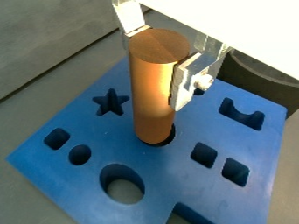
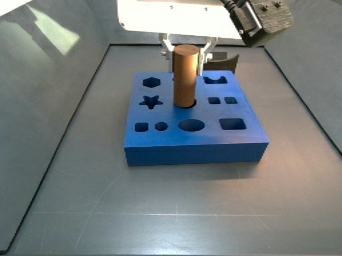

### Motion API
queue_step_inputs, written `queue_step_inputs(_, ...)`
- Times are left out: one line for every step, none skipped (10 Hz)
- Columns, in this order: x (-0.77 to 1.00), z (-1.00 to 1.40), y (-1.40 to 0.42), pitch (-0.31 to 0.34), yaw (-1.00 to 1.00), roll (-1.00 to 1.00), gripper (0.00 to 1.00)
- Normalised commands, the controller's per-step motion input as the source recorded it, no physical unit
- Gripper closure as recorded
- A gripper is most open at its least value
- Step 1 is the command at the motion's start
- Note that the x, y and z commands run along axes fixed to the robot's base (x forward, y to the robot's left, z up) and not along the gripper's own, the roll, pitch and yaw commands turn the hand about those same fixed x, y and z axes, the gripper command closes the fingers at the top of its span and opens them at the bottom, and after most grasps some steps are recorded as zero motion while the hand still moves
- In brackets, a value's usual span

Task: Pick up the round object. Move to above the board. Insert the round object.
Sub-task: Insert the round object.

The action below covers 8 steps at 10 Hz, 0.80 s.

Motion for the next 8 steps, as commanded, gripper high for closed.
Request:
queue_step_inputs(0.00, -0.06, 0.15, 0.006, 0.00, 0.00, 1.00)
queue_step_inputs(0.07, -0.14, -0.04, 0.083, -0.03, 0.00, 1.00)
queue_step_inputs(0.08, -0.14, -0.17, 0.086, -0.12, 0.00, 1.00)
queue_step_inputs(0.00, -0.15, -0.15, 0.003, -0.11, 0.00, 1.00)
queue_step_inputs(0.00, -0.23, -0.10, 0.000, -0.10, 0.00, 1.00)
queue_step_inputs(0.01, -0.35, -0.02, 0.000, -0.09, 0.00, 1.00)
queue_step_inputs(0.13, -0.46, 0.00, 0.054, -0.07, 0.00, 1.00)
queue_step_inputs(0.23, -0.52, 0.00, 0.097, -0.05, 0.00, 1.00)
